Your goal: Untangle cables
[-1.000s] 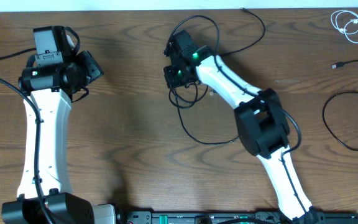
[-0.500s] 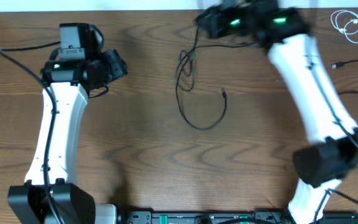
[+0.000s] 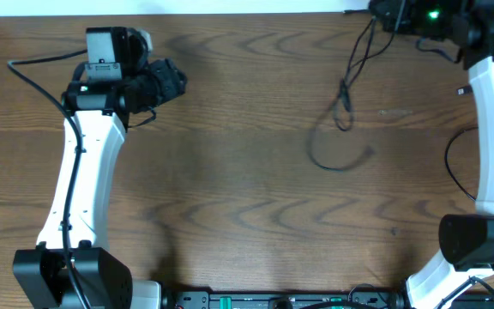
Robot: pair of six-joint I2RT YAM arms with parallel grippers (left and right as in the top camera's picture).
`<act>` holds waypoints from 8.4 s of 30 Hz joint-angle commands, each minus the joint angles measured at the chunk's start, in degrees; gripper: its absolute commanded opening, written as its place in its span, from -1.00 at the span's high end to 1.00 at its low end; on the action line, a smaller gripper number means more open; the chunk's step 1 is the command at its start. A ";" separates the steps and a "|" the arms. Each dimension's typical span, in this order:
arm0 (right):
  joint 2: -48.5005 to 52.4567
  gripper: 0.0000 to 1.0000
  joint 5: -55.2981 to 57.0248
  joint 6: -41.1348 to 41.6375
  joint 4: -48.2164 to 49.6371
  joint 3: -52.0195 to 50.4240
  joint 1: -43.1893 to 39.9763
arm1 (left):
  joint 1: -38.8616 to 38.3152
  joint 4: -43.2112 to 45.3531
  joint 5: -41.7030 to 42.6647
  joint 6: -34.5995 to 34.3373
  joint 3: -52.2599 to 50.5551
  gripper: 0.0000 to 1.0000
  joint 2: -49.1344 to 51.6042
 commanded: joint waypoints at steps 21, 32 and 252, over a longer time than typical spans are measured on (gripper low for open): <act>-1.07 0.98 0.35 -0.74 -0.76 0.31 6.34 | -21.20 25.51 23.15 -9.09 -0.11 -0.22 19.26; -1.07 0.98 0.74 -0.72 -1.09 0.31 6.34 | -27.58 29.55 18.08 -10.34 -0.11 -0.22 24.55; 11.43 0.52 26.12 21.05 12.50 -11.15 27.93 | 3.54 34.14 36.06 -31.32 -0.11 0.85 -7.82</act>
